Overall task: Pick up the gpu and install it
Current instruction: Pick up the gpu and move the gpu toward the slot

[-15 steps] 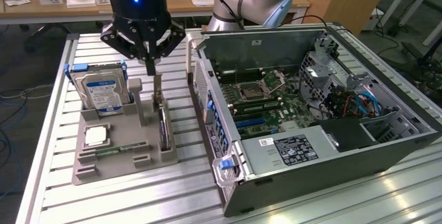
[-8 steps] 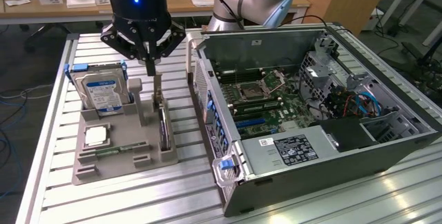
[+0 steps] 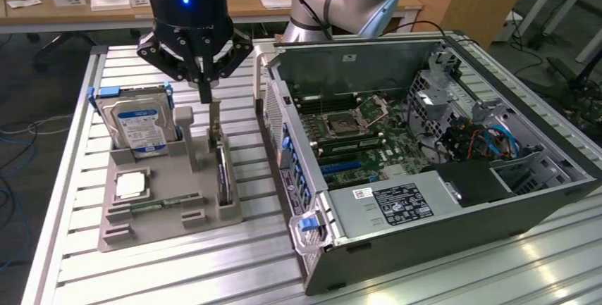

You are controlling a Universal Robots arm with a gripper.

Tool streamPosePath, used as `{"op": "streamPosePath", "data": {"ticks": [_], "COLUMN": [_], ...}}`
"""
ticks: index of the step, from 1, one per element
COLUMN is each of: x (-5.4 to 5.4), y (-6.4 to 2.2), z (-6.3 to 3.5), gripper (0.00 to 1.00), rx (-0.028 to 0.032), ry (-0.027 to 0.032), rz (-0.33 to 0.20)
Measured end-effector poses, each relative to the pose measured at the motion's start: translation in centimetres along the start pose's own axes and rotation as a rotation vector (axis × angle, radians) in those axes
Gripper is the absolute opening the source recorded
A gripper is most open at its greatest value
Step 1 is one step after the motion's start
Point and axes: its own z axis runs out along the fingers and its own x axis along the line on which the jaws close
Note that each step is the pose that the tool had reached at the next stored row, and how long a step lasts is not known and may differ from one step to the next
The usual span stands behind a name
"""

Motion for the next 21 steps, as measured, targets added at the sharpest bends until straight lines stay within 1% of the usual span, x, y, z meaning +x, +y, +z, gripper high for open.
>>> {"op": "streamPosePath", "data": {"ticks": [1,2,4,6,7,10,11,13,14,15,19,21], "x": [0.00,0.00,0.00,0.00,0.00,0.00,0.00,0.00,-0.01,-0.11,-0.52,-0.51], "y": [0.00,0.00,0.00,0.00,0.00,0.00,0.00,0.00,0.01,0.01,0.04,0.03], "z": [0.00,0.00,0.00,0.00,0.00,0.00,0.00,0.00,0.01,0.03,0.31,0.60], "gripper": [0.11,0.23,0.23,0.35,0.35,0.53,0.53,0.64,0.64,0.71,0.71,0.71], "rx": [0.0000,0.0000,0.0000,0.0000,0.0000,0.0000,0.0000,0.0001,-0.0001,-0.0002,-0.0004,-0.0006], "ry": [0.0000,0.0000,0.0000,0.0000,0.0000,0.0000,0.0000,0.0000,-0.0002,0.0005,0.0018,0.0018], "rz": [0.000,0.000,0.000,0.000,0.000,0.000,0.000,0.000,0.000,-0.002,-0.018,-0.019]}}
